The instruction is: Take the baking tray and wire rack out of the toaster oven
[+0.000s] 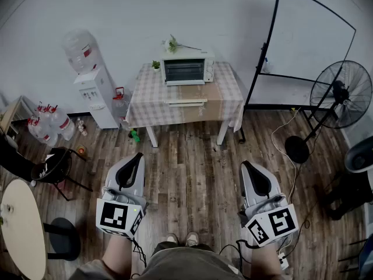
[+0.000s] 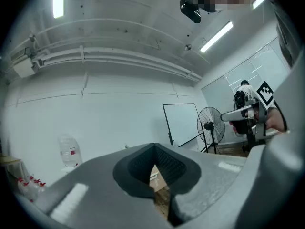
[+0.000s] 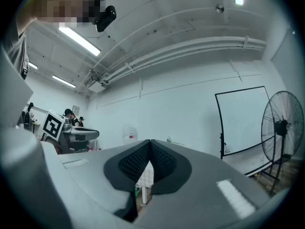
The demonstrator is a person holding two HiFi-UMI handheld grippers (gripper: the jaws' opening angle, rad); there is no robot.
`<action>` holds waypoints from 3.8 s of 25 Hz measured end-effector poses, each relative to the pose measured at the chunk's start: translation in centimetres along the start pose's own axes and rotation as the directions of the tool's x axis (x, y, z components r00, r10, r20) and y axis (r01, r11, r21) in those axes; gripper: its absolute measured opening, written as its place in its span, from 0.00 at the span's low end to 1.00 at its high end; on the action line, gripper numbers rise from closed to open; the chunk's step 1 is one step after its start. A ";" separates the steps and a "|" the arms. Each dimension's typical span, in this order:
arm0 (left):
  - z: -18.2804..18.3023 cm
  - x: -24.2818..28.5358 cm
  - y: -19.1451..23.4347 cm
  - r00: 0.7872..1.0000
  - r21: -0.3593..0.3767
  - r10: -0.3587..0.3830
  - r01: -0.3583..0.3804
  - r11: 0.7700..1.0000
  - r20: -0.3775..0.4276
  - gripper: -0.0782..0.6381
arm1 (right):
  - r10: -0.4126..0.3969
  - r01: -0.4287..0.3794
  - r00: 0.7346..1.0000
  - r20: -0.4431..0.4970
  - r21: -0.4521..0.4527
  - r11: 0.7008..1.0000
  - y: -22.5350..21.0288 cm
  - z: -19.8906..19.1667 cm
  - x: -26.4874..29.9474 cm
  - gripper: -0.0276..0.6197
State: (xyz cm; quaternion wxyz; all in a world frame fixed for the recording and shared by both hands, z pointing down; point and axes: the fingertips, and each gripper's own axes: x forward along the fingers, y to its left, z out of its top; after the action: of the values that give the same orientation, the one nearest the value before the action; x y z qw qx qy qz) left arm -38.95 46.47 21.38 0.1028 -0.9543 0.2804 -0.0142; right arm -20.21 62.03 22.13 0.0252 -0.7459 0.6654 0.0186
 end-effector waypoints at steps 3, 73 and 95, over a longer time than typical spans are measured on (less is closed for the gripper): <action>-0.3 0.1 -0.2 1.000 0.006 0.001 -0.001 1.000 -0.003 0.11 | -0.018 0.018 1.000 0.005 0.016 1.000 -0.8 -0.3 0.0 0.08; -10.4 36.2 22.3 0.994 -0.228 -0.101 0.092 0.969 -0.029 0.39 | -0.082 0.125 0.988 -0.133 0.363 0.923 -13.9 -8.9 40.4 0.44; -19.4 52.0 27.1 0.990 -0.847 -0.125 0.122 0.517 0.067 0.39 | -0.072 0.139 0.990 -0.120 0.805 0.577 -23.1 -17.5 57.0 0.41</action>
State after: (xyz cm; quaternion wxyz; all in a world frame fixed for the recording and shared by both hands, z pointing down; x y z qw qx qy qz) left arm -11.19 -7.47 33.22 -0.3758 -0.9010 0.1836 0.1156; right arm 9.10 6.99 36.39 0.3388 -0.6906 0.5554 -0.3160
